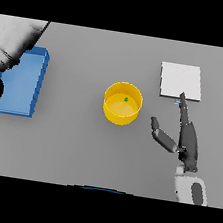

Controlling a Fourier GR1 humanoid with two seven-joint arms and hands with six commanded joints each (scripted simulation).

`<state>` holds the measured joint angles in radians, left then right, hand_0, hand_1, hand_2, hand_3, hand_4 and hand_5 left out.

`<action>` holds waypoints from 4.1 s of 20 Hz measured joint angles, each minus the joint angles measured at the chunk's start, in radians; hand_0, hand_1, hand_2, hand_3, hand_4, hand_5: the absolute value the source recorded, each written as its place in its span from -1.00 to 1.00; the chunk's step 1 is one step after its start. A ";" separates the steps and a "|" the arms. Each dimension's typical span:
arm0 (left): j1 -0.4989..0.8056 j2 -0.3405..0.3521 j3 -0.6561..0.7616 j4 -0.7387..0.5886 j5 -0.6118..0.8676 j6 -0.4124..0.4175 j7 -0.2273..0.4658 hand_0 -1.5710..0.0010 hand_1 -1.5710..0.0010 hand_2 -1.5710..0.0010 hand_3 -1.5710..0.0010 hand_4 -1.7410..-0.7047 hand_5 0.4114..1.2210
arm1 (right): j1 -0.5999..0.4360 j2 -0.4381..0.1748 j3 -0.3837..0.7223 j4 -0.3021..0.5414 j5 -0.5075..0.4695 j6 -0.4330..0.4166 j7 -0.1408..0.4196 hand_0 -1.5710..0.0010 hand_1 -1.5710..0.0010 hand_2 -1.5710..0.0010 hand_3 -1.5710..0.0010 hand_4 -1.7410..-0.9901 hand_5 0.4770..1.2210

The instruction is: Pick up the red beaker and tilt it to pour out 1 green nut into yellow bowl. Pick up the yellow bowl and place it on the metallic measuring scale.

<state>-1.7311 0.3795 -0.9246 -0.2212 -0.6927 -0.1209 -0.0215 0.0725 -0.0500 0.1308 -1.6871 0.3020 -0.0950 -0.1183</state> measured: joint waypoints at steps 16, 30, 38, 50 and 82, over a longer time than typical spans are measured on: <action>0.378 0.230 0.465 0.183 0.716 0.295 0.224 -1.00 -1.00 -1.00 -0.86 -1.00 1.00 | -0.040 -0.009 -0.005 0.023 -0.093 0.083 -0.032 1.00 1.00 1.00 1.00 0.47 -0.41; 0.966 0.313 0.432 -0.525 1.003 0.568 0.487 -1.00 -1.00 -1.00 -0.76 -1.00 0.64 | -0.028 -0.013 -0.007 0.049 -0.078 0.072 -0.057 1.00 1.00 1.00 1.00 0.52 -0.45; 1.132 0.483 0.346 -0.900 1.127 0.409 0.515 -0.28 -0.12 -0.07 0.10 0.56 -0.30 | -0.034 -0.023 -0.008 0.048 -0.075 0.074 -0.033 1.00 1.00 1.00 1.00 0.54 -0.48; 1.111 0.484 0.298 -0.869 1.054 0.378 0.506 0.91 0.92 0.93 0.94 0.99 -0.39 | -0.023 -0.028 0.003 0.020 -0.059 0.073 -0.022 1.00 1.00 1.00 1.00 0.51 -0.48; 1.160 0.481 0.350 -0.891 1.111 0.398 0.380 1.00 1.00 1.00 1.00 0.98 -0.33 | -0.760 -0.321 0.595 0.508 0.631 0.544 -0.106 1.00 1.00 1.00 1.00 0.24 -0.31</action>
<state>-0.5711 0.8603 -0.5744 -1.1125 0.4179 0.2769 0.3589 -0.6876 -0.3709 0.7263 -1.1793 0.9326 0.4490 -0.2238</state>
